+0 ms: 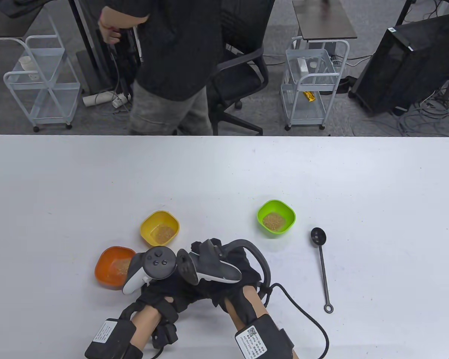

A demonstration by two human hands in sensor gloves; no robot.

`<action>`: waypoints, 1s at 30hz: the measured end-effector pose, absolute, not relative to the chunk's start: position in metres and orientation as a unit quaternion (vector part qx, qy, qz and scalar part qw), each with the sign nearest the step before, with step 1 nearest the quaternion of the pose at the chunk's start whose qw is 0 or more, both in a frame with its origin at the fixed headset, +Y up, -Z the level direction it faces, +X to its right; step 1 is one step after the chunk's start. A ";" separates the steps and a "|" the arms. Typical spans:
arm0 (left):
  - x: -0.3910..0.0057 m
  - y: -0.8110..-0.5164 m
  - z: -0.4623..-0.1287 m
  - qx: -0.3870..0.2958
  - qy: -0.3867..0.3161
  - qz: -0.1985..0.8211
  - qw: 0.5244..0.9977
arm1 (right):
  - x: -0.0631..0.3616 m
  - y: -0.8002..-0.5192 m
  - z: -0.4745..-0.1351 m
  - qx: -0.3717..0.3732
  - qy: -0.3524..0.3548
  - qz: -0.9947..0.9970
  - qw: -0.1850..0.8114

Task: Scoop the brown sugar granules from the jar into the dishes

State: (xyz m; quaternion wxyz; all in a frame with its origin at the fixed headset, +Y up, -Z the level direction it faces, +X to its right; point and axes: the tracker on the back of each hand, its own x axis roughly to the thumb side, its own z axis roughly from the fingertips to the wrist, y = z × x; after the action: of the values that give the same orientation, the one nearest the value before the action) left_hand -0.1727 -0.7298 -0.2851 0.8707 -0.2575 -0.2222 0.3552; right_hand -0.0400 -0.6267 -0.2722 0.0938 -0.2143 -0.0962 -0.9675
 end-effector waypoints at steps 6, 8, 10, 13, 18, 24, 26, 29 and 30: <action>-0.188 -0.705 -0.272 -0.210 -0.239 0.205 0.925 | -0.017 -0.623 -0.261 -0.217 -0.079 -0.973 0.013; -0.194 -0.693 -0.267 -0.176 -0.236 0.145 0.945 | -0.005 -0.621 -0.256 -0.205 -0.065 -0.977 -0.002; -0.199 -0.682 -0.261 -0.158 -0.230 0.112 0.954 | 0.009 -0.621 -0.249 -0.190 -0.048 -0.981 -0.015; -0.208 -0.667 -0.252 -0.121 -0.222 0.062 0.966 | 0.029 -0.621 -0.237 -0.163 -0.006 -0.986 -0.017; -0.228 -0.651 -0.233 -0.084 -0.190 -0.009 0.978 | 0.057 -0.632 -0.219 -0.131 0.017 -0.990 -0.044; -0.245 -0.658 -0.217 -0.069 -0.168 -0.039 0.983 | 0.071 -0.653 -0.204 -0.103 0.037 -0.993 -0.043; -0.248 -0.666 -0.217 -0.066 -0.171 -0.021 0.983 | 0.074 -0.658 -0.204 -0.101 0.038 -0.993 -0.055; -0.247 -0.672 -0.217 -0.076 -0.168 -0.027 0.982 | 0.079 -0.662 -0.204 -0.098 0.038 -0.992 -0.068; -0.245 -0.674 -0.218 -0.083 -0.168 -0.040 0.982 | 0.080 -0.664 -0.205 -0.096 0.040 -0.992 -0.071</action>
State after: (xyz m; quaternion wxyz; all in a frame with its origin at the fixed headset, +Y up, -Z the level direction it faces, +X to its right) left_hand -0.2453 -0.6740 -0.2176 0.9815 -0.0830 -0.1678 -0.0399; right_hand 0.0800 -0.6636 -0.2051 -0.0711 -0.0964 0.0399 -0.9920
